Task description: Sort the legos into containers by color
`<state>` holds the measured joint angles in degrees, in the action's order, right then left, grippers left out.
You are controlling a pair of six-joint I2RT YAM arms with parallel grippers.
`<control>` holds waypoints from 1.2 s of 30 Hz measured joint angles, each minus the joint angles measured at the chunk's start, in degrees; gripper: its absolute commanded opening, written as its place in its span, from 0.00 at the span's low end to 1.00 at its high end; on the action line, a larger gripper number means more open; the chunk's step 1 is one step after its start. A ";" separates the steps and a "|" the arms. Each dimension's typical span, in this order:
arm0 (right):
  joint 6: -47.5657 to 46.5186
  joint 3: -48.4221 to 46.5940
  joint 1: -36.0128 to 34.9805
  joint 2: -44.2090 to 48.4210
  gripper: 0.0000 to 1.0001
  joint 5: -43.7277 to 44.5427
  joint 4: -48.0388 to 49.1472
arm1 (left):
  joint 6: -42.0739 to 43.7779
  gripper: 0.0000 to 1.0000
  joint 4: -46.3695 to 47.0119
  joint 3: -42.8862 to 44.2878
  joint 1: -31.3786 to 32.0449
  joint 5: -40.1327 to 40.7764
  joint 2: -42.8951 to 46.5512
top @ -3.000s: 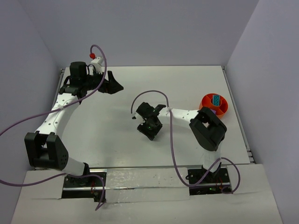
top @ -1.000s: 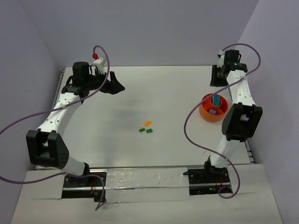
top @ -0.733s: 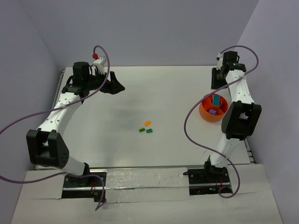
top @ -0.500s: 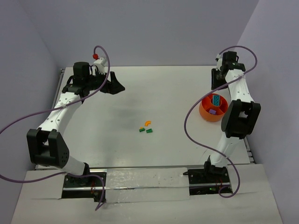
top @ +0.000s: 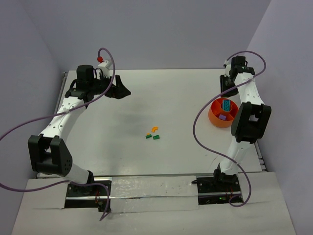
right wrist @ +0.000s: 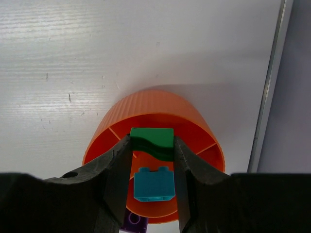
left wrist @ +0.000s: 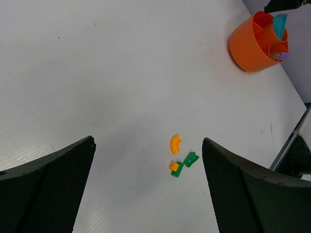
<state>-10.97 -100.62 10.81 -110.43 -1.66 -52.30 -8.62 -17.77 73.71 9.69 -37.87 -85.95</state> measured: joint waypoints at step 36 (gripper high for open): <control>-1.81 -1.38 0.07 -0.73 0.51 -0.36 -5.22 | 0.02 0.97 -0.01 0.00 0.02 0.00 -0.24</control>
<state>-12.78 -102.00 10.87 -111.15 -2.03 -57.52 -8.61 -17.78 73.71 9.71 -37.87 -86.19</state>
